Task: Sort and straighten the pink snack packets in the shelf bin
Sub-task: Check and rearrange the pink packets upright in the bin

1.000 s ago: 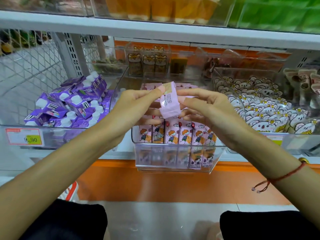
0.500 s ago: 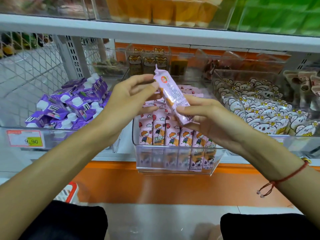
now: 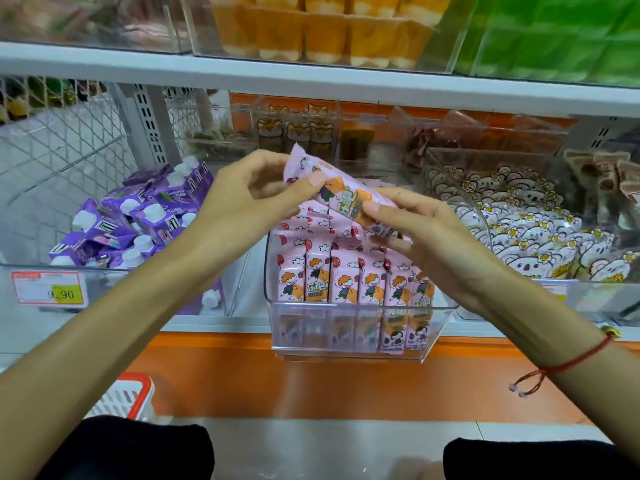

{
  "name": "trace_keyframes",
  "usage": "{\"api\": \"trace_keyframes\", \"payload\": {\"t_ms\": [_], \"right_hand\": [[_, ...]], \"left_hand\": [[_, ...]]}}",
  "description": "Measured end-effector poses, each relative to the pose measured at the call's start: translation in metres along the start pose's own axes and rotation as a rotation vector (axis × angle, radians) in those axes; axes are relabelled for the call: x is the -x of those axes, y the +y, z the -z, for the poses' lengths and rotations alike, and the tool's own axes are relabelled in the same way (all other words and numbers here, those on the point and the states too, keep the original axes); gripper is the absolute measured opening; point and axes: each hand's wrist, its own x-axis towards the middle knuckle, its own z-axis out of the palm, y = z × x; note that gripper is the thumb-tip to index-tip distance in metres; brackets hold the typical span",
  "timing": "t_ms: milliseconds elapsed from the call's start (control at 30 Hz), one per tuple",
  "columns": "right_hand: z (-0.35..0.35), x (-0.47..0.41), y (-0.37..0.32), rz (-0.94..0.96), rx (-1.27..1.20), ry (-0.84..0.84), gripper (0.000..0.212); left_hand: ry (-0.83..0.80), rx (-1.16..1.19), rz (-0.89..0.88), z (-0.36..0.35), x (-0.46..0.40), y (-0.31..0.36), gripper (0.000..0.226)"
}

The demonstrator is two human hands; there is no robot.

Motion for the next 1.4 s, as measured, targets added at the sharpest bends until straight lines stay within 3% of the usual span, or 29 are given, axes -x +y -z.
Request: {"api": "trace_keyframes", "payload": {"t_ms": [133,200,300,433,500,800,1033,1267,1400], "right_hand": [[0.001,-0.003,0.005,0.065,0.192,0.077,0.024],[0.000,-0.005,0.011,0.125,0.299,0.167,0.032],[0.000,-0.007,0.021,0.222,0.548,0.235,0.044],[0.002,-0.007,0.035,0.202,1.083,-0.010,0.047],[0.002,-0.006,0.037,0.196,1.181,-0.085,0.046],[0.002,-0.005,0.032,0.208,1.228,-0.097,0.046],[0.002,-0.006,0.034,0.222,1.246,-0.104,0.047],[0.003,-0.007,0.036,0.240,1.242,-0.103,0.044],[0.004,-0.006,0.037,0.254,1.248,-0.098,0.044]], "left_hand": [[-0.074,-0.126,-0.097,0.005,-0.001,0.003,0.043],[-0.086,-0.181,-0.151,0.007,-0.002,0.003,0.036],[0.043,-0.193,-0.212,0.010,-0.010,0.000,0.025],[0.202,-0.236,-0.245,0.005,-0.030,-0.008,0.024],[0.211,-0.313,-0.244,-0.002,-0.045,-0.013,0.024],[0.201,-0.823,-0.270,-0.028,-0.110,-0.036,0.025],[-0.096,-0.988,-0.308,-0.024,-0.139,-0.040,0.022],[-0.134,-1.135,-0.136,-0.047,-0.170,-0.050,0.036],[-0.402,-1.208,-0.006,-0.052,-0.166,-0.065,0.036]]}}
